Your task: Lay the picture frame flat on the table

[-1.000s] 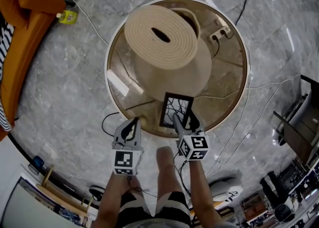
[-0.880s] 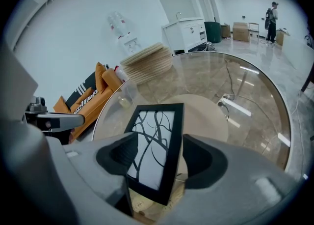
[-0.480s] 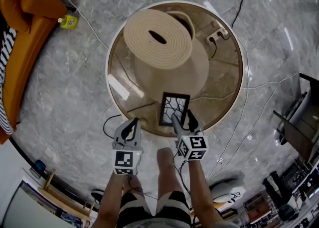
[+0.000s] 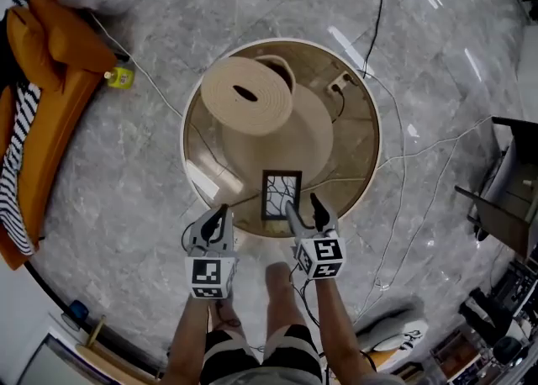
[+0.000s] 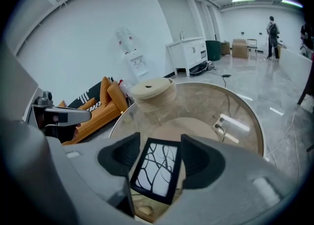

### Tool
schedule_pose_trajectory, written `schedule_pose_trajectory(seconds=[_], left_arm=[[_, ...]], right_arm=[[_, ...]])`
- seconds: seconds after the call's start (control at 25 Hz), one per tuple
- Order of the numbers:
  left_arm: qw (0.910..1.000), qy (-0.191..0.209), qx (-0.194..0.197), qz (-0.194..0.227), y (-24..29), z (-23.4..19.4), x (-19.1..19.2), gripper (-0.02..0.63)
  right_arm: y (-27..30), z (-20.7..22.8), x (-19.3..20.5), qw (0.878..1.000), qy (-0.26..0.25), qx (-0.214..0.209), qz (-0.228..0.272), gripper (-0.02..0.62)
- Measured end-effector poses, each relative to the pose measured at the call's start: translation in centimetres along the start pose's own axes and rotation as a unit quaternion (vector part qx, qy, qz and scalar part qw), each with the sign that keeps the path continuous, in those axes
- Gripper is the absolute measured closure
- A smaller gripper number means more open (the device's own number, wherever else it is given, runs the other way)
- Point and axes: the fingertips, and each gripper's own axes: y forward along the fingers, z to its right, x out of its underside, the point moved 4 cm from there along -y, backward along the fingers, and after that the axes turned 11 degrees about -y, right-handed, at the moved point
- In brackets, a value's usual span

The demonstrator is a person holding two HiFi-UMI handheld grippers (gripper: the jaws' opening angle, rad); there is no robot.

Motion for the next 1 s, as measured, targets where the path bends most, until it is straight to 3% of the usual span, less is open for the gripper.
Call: schedule_pose_trajectory(seconds=[0.6, 1.0], left_arm=[[0.9934, 0.076, 0.044, 0.073, -8.5, 7.9, -14.0, 0.584], [0.9779, 0.134, 0.092, 0.132, -18.8, 15.1, -22.4, 0.583]], right_arm=[[-14.5, 0.2, -13.7, 0.992, -0.020, 0.071, 0.106, 0.441], [-27.5, -2.6, -22.7, 0.974, -0.058, 0.115, 0.188, 0.525]])
